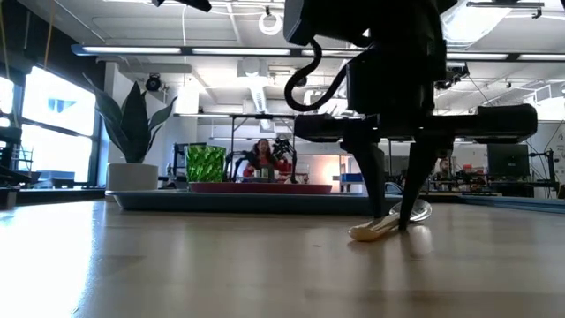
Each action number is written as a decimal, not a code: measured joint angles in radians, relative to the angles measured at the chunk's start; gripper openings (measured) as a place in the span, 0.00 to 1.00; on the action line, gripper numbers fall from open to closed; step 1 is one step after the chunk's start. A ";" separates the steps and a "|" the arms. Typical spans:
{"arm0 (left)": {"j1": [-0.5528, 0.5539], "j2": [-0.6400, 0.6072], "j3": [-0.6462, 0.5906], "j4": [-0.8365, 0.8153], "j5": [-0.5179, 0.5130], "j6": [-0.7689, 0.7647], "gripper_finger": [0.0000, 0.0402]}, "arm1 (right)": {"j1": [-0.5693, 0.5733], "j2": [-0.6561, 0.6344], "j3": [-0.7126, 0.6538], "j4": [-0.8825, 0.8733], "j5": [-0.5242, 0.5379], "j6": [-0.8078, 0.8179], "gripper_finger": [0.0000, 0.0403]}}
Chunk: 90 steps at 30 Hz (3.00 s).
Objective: Pick and place plate/cup/fork/spoon on tray
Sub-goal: Put the orange spoon on the blue tray to the right of the orange fork
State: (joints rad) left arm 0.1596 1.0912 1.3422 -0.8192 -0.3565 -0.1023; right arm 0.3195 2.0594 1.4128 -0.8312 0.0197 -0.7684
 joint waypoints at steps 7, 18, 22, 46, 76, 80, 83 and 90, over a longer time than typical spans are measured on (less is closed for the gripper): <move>0.000 0.006 0.000 0.000 -0.037 0.001 0.01 | 0.023 -0.003 -0.001 -0.002 0.026 0.028 0.18; 0.034 0.024 0.000 0.002 -0.049 0.008 0.01 | 0.031 -0.003 0.037 -0.007 0.021 0.150 0.18; 0.047 0.026 0.000 0.000 -0.048 0.009 0.01 | 0.031 -0.003 0.047 -0.007 -0.026 0.151 0.18; 0.050 0.026 0.000 0.000 -0.046 0.085 0.01 | 0.041 -0.006 0.186 -0.077 -0.017 0.756 0.18; 0.050 0.018 0.000 -0.022 0.089 0.420 0.01 | 0.126 0.016 0.242 -0.153 0.011 2.979 0.26; 0.050 0.018 0.000 -0.032 0.089 0.427 0.01 | 0.125 0.025 0.241 -0.175 0.035 3.049 0.33; 0.050 0.018 0.000 -0.032 0.088 0.428 0.01 | 0.107 0.026 0.241 -0.168 0.051 3.055 0.37; 0.050 0.018 0.000 -0.031 0.085 0.428 0.01 | 0.066 0.054 0.241 -0.193 0.051 3.050 0.38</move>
State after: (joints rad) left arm 0.2100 1.1095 1.3422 -0.8497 -0.2710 0.3256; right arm 0.3853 2.1138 1.6539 -1.0243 0.0710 2.2816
